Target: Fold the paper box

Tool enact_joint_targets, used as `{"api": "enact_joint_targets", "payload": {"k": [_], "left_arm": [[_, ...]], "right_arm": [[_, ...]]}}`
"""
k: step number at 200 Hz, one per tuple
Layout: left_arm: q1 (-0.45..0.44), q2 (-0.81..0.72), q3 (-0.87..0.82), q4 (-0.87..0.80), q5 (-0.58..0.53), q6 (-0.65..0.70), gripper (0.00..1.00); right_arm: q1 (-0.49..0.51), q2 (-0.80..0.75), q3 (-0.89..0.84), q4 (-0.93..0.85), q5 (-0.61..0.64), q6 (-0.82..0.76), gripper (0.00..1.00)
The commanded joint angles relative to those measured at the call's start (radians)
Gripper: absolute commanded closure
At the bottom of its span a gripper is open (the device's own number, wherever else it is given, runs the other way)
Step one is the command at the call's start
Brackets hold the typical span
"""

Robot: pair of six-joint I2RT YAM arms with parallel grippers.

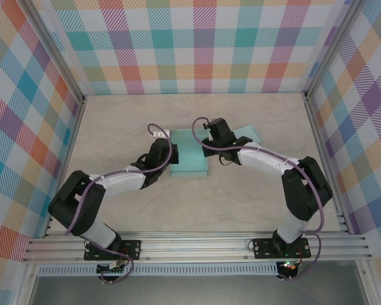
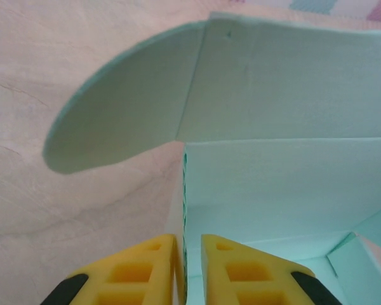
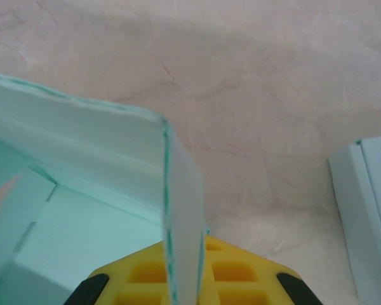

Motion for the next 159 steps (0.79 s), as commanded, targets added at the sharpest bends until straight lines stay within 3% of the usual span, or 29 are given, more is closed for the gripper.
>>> {"api": "enact_joint_targets", "payload": {"k": [1, 95, 159], "left_arm": [[-0.023, 0.020, 0.050, 0.086, -0.035, -0.057, 0.82], [-0.036, 0.103, 0.030, 0.172, -0.072, -0.148, 0.79], [-0.077, 0.112, 0.003, 0.230, -0.154, -0.153, 0.80]], "right_arm": [[0.018, 0.012, 0.052, 0.109, -0.021, -0.022, 0.90], [0.035, 0.076, 0.036, 0.185, -0.022, 0.018, 0.89], [0.064, 0.105, 0.039, 0.195, -0.007, 0.085, 0.87]]}}
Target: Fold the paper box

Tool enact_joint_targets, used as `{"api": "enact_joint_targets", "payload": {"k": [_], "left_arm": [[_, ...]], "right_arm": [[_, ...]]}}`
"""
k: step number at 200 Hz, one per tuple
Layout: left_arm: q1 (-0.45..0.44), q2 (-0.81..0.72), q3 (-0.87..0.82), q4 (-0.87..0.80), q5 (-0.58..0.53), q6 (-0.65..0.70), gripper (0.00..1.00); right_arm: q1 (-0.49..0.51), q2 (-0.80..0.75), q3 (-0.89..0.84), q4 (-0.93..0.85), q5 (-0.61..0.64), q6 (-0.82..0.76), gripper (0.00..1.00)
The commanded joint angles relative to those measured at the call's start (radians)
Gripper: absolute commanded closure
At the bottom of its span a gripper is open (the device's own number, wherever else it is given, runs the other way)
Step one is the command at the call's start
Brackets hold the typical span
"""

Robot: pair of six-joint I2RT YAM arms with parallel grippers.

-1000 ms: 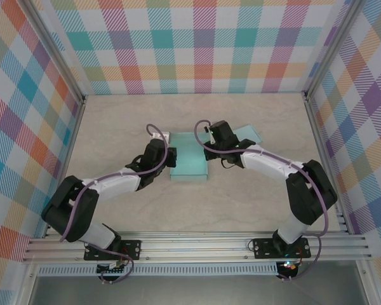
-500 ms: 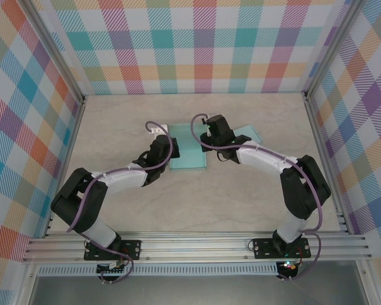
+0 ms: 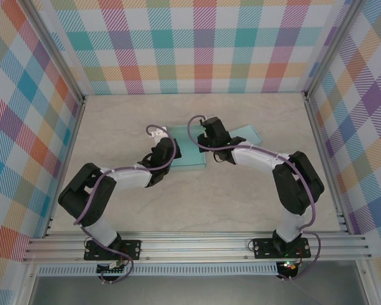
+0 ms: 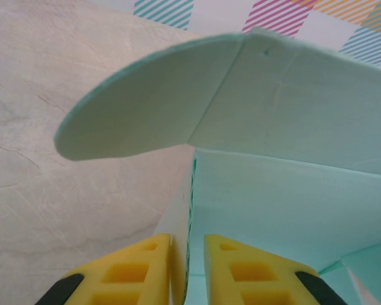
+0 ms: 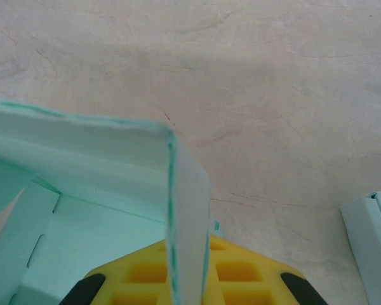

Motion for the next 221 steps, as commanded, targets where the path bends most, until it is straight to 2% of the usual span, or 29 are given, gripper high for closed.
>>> {"api": "enact_joint_targets", "payload": {"k": [1, 65, 158, 167, 206, 221], "left_arm": [[-0.052, 0.010, -0.021, 0.100, 0.018, -0.015, 0.80], [-0.068, 0.010, -0.054, 0.114, -0.013, -0.022, 0.80], [-0.083, -0.012, -0.163, 0.172, -0.039, -0.057, 0.76], [-0.083, -0.027, -0.181, 0.179, -0.037, -0.057, 0.73], [-0.089, -0.119, -0.255, 0.175, -0.007, -0.070, 0.41], [-0.097, -0.172, -0.270, 0.127, -0.013, -0.078, 0.31]], "right_arm": [[0.045, 0.025, 0.021, 0.059, -0.068, 0.051, 0.87], [0.067, 0.023, -0.026, 0.099, -0.058, 0.098, 0.85], [0.109, -0.034, -0.212, 0.212, -0.010, 0.098, 0.88], [0.110, -0.037, -0.231, 0.225, -0.006, 0.094, 0.88], [0.111, -0.033, -0.272, 0.251, 0.023, 0.093, 0.88], [0.111, -0.027, -0.271, 0.250, 0.025, 0.091, 0.88]]}}
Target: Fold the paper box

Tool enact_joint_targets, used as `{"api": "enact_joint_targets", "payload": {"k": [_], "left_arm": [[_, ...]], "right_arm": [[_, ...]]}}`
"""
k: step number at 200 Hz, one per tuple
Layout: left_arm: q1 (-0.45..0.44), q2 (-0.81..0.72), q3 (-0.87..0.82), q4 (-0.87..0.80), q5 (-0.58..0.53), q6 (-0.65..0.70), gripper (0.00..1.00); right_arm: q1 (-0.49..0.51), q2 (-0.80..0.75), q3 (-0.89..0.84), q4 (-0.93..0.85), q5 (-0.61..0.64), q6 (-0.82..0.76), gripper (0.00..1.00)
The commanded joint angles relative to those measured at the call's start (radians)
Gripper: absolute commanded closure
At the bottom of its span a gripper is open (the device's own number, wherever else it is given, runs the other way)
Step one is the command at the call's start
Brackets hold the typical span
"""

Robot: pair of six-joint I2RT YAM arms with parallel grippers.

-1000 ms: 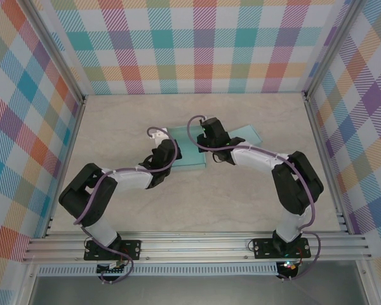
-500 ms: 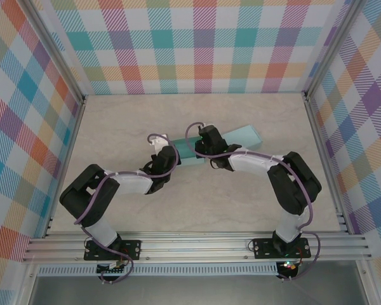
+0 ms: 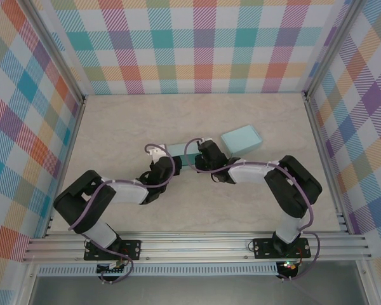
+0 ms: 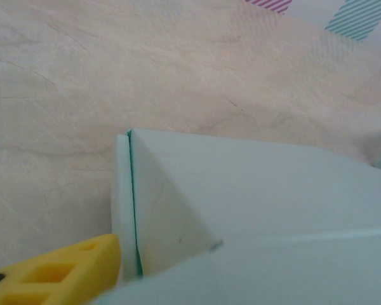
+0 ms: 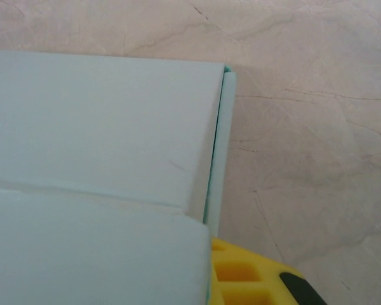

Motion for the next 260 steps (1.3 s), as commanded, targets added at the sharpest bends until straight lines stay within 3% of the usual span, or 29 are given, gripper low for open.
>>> {"api": "enact_joint_targets", "payload": {"k": [1, 38, 89, 126, 152, 193, 260], "left_arm": [[-0.018, -0.094, -0.026, -0.009, 0.009, -0.025, 0.30], [-0.039, -0.252, -0.063, -0.168, -0.020, -0.076, 0.00], [-0.045, -0.508, -0.088, -0.481, 0.026, -0.163, 0.00], [-0.045, -0.721, -0.107, -0.603, 0.054, -0.177, 0.00], [-0.043, -0.810, -0.050, -0.706, 0.002, -0.142, 0.04], [-0.039, -0.729, 0.094, -0.857, -0.081, -0.074, 0.05], [-0.026, -0.416, 0.257, -0.939, -0.113, -0.027, 0.00]], "right_arm": [[0.006, -0.016, -0.010, 0.035, -0.003, 0.011, 0.88], [0.008, -0.020, -0.013, 0.028, 0.003, 0.010, 0.88], [0.008, -0.018, -0.001, 0.010, 0.000, -0.001, 0.86], [0.009, -0.020, 0.017, -0.020, -0.016, -0.010, 0.83], [0.020, -0.044, 0.023, -0.053, -0.031, -0.019, 0.76], [0.042, -0.110, 0.017, -0.130, -0.046, -0.022, 0.59], [0.056, -0.296, -0.012, -0.314, -0.122, -0.003, 0.45]]}}
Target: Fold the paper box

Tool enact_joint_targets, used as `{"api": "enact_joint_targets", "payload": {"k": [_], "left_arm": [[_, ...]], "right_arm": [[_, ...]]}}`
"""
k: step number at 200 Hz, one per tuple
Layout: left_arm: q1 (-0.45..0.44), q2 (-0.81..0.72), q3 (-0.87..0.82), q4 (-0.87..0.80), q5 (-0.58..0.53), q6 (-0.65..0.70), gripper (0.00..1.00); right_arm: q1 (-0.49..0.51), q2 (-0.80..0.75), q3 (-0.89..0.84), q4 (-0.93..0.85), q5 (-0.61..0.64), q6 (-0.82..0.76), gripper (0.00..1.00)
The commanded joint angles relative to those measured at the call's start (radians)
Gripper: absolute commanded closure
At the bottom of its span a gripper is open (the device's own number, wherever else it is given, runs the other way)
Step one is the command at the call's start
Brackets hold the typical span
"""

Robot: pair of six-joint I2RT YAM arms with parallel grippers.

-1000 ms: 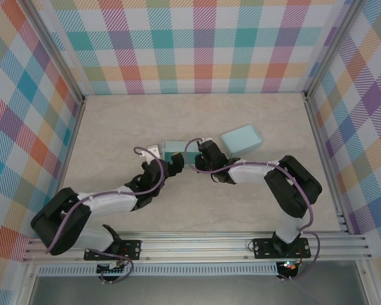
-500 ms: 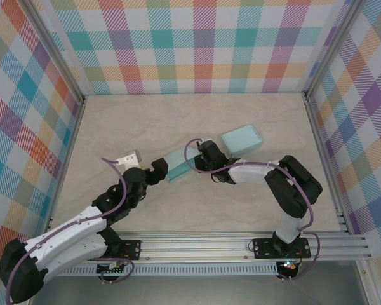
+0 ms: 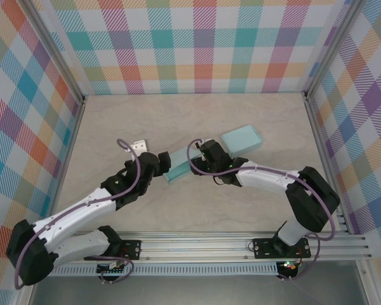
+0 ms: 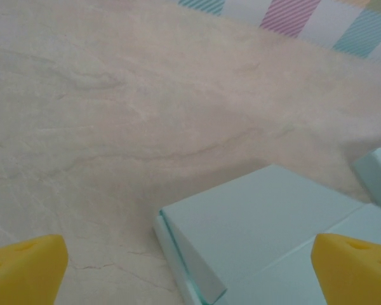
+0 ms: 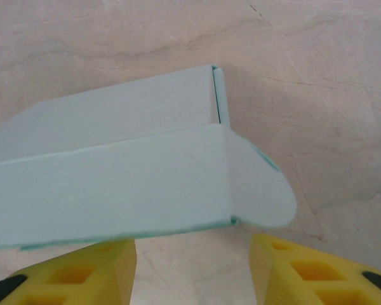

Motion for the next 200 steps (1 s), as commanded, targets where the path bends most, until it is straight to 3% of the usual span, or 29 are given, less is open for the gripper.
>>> {"api": "enact_joint_targets", "payload": {"k": [1, 26, 53, 135, 200], "left_arm": [[0.005, 0.093, 0.075, -0.085, -0.046, 0.030, 0.00], [0.007, 0.202, 0.129, -0.105, -0.057, 0.028, 0.00], [0.007, 0.256, 0.141, -0.097, -0.059, 0.017, 0.00], [0.019, 0.327, 0.122, -0.068, -0.061, -0.018, 0.00], [0.026, 0.360, 0.023, -0.028, -0.050, -0.079, 0.04]], "right_arm": [[0.009, -0.092, -0.011, -0.099, -0.037, 0.009, 0.45], [0.008, -0.165, 0.015, -0.164, 0.000, 0.017, 0.35], [-0.025, -0.150, 0.109, -0.225, 0.018, 0.003, 0.32], [-0.142, 0.211, 0.428, -0.319, -0.117, -0.059, 0.31], [-0.152, 0.290, 0.350, -0.271, -0.217, -0.030, 0.34]]}}
